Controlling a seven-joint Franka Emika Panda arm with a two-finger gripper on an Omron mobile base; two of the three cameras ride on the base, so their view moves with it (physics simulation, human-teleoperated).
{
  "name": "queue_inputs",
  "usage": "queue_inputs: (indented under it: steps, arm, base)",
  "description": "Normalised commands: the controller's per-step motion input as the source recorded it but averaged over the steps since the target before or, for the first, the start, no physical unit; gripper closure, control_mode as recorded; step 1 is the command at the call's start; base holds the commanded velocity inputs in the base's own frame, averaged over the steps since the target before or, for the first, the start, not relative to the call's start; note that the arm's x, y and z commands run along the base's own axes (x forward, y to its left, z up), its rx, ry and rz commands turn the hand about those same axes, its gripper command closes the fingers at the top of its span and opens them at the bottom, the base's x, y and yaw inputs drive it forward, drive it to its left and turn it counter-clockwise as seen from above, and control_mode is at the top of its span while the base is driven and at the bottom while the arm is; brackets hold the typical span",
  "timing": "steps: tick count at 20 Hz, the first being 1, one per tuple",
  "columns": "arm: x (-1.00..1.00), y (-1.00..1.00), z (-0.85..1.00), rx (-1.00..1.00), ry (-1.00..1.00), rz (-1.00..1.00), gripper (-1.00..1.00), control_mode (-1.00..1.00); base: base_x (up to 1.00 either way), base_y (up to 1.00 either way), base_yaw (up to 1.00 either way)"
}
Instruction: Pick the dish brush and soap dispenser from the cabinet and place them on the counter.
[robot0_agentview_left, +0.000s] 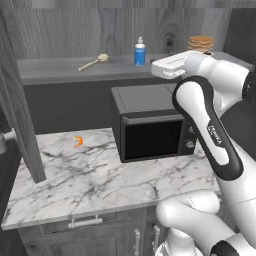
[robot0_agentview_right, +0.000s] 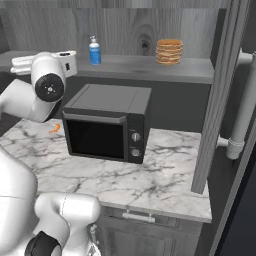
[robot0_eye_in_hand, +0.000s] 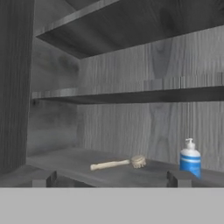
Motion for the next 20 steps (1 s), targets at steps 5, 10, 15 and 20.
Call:
queue_inputs:
  steps: [5, 10, 15, 20]
  arm:
    - [0.32, -0.12, 0.0, 0.0, 0.0, -0.02, -1.0, -1.0]
    - [0.33, -0.12, -0.01, 0.0, 0.0, -0.02, -1.0, -1.0]
    - [0.25, -0.09, 0.0, 0.0, 0.0, -0.01, -1.0, -1.0]
    - [0.1, 0.0, 0.0, 0.0, -0.03, 0.0, -1.0, -1.0]
  base:
    - [0.0, 0.0, 0.0]
    - [0.0, 0.0, 0.0]
    - [0.0, 0.0, 0.0]
    - [0.0, 0.0, 0.0]
